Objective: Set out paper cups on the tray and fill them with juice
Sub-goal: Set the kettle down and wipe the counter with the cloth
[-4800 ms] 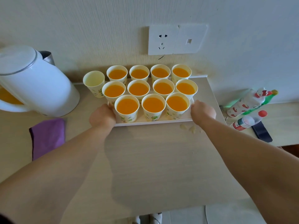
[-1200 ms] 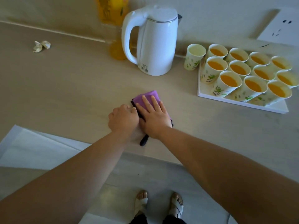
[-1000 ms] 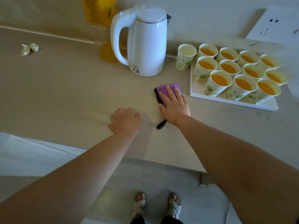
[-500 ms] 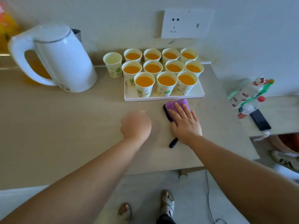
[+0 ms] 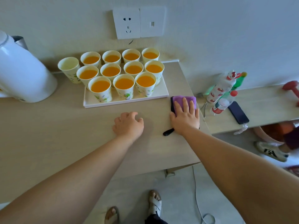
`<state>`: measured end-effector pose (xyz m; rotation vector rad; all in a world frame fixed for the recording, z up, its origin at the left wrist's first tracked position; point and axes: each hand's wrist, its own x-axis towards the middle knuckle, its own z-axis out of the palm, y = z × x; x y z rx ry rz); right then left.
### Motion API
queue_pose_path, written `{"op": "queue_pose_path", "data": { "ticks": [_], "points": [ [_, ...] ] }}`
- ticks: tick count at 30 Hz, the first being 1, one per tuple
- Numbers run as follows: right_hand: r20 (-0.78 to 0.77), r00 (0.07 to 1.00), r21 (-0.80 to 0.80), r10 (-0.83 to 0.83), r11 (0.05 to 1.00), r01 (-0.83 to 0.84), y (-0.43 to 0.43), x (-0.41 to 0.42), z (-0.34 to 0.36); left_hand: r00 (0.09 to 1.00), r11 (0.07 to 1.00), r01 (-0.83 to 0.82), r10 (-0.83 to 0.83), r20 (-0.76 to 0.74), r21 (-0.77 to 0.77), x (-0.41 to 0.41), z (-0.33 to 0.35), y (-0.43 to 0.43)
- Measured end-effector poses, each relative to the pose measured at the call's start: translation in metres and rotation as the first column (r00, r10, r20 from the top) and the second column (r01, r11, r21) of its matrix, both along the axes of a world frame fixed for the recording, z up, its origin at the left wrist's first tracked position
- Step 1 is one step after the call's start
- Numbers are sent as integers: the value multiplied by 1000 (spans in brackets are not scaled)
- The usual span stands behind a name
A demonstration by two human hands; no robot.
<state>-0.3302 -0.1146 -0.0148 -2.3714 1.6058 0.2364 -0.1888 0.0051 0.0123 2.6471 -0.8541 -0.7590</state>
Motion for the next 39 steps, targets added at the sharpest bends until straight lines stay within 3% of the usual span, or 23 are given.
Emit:
{"op": "queue_pose_path", "data": {
  "ticks": [3, 6, 8, 13, 20, 28, 34, 37, 39],
  "points": [
    [-18, 1000, -10, -20, 1000, 20, 11, 22, 0, 1000, 999, 15, -15, -9, 32, 0, 1, -4],
    [-6, 971, -33, 239, 970, -239, 22, 30, -3, 1000, 997, 28, -27, -5, 67, 3, 0, -5],
    [19, 944, -70, 328, 943, -326, 3, 12, -3, 999, 996, 38, -37, -9, 81, 3, 1, -6],
    [8, 999, -39, 35, 999, -35, -33, -6, -3, 999, 997, 25, -23, -36, 73, 5, 2, -13],
    [-13, 941, -65, 337, 939, -337, -44, -18, 0, 999, 994, 41, -44, 32, 99, -6, -4, -18],
    [-44, 938, -85, 344, 934, -346, -41, -60, -6, 985, 989, 129, -136, 105, 69, -12, -19, 3],
    [-61, 970, -121, 235, 963, -241, 20, -79, -5, 975, 984, 180, -178, 132, -4, -16, -27, 22],
    [-37, 995, -85, 96, 991, -99, 61, -58, -5, 981, 987, 162, -159, 114, -17, -18, -21, 40],
    [-25, 995, -58, 93, 994, -94, 89, -31, -4, 986, 991, 133, -130, 100, -24, -13, -15, 54]
  ]
}}
